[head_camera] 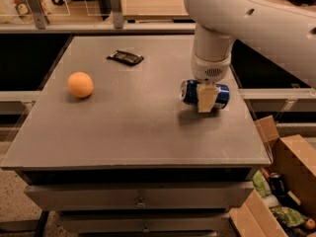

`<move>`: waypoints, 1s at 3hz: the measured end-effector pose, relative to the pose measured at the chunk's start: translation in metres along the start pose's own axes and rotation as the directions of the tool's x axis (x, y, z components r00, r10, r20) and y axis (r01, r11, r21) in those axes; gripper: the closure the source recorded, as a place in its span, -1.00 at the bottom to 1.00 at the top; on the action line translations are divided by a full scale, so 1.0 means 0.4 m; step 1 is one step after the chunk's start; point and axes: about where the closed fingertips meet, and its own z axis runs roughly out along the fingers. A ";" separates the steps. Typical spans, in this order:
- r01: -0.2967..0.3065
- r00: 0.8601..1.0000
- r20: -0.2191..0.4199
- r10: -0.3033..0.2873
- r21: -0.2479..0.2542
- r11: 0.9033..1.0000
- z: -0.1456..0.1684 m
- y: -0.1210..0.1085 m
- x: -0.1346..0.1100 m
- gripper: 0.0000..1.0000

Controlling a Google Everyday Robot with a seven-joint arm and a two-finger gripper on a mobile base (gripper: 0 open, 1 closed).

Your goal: Knock pepsi can over

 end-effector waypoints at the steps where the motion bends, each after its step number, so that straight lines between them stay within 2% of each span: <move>1: 0.012 1.000 0.006 -0.012 -0.026 1.000 0.017 0.015 -0.009 -0.74; 2: 0.032 0.999 -0.001 -0.032 -0.053 0.998 0.024 0.036 -0.018 -1.00; 3: 0.032 0.999 -0.001 -0.032 -0.053 0.998 0.024 0.036 -0.018 -1.00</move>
Offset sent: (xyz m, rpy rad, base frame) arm -0.0163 0.0098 -0.0133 -0.0080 0.0655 0.0382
